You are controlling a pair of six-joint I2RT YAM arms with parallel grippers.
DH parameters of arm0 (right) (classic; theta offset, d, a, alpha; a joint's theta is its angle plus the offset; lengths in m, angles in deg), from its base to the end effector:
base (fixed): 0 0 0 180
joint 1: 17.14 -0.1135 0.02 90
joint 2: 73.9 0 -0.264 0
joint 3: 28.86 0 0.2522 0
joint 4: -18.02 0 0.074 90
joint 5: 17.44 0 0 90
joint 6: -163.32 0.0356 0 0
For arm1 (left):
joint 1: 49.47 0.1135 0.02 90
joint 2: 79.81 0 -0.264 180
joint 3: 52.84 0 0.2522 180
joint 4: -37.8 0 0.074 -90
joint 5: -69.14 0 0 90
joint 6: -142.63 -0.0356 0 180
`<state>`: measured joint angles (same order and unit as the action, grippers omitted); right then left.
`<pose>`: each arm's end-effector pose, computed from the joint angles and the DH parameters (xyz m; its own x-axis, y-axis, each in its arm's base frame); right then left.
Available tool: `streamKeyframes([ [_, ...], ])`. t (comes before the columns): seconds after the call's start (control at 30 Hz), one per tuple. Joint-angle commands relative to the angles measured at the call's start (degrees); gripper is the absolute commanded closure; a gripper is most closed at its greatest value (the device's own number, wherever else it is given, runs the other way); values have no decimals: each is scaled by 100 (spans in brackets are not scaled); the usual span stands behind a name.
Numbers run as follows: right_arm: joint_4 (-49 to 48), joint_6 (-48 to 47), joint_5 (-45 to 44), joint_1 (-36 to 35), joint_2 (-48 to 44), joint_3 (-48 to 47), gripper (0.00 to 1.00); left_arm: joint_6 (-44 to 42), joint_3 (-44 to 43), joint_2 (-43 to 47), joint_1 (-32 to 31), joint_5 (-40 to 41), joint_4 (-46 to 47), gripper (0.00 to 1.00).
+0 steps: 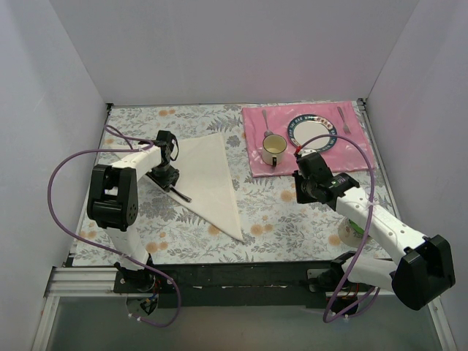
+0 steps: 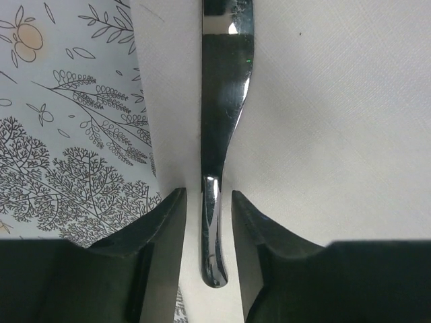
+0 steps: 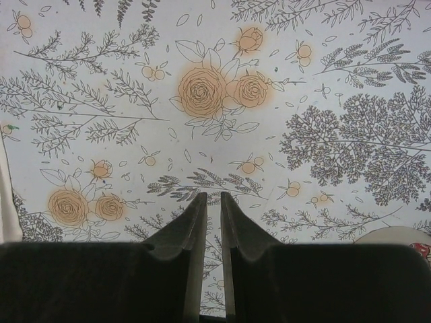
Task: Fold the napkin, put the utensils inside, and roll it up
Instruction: Place the utensil onto the napkin
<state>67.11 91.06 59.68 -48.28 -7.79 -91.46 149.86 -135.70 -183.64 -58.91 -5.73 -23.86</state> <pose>0.2017 0.1126 0.2531 -0.7659 -0.1157 -0.6325 -0.1626 0.9866 0.0164 0.3295 -0.0454 0.1721 -0.0012 -0.9706 -0.2407 -0.9863 0.0408 -0.1598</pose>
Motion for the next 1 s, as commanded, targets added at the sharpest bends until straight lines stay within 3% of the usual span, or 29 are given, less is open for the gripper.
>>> streamKeyframes([
  [0.0, -176, -77, 40, 29, -1, -29, 79, -55, -314, 310, 38, -54, -193, 62],
  [0.1, -123, -104, 84, 20, 78, -134, 80, -204, -446, 600, 38, -168, -246, 56],
  [0.17, -70, -182, 119, 20, 113, -205, 80, -492, -385, 1011, 38, -388, -168, 45],
  [0.3, -70, -464, 408, 20, 113, -380, 79, -1223, -130, 1872, 125, -564, 324, 4],
  [0.33, -88, -499, 575, 20, 113, -424, 78, -1381, -121, 1980, 213, -608, 351, 2],
  [0.47, -325, -684, 1723, 11, 17, -346, 77, -1865, -174, 2244, 1159, -951, 334, 2],
  [0.67, -474, -824, 2149, -42, -194, -363, 71, -1989, 283, 2447, 2654, -2013, 1106, 2],
  [0.97, -905, -833, 2703, -59, -379, -99, 60, -1532, 1267, 2061, 3456, -1768, 3143, 13],
])
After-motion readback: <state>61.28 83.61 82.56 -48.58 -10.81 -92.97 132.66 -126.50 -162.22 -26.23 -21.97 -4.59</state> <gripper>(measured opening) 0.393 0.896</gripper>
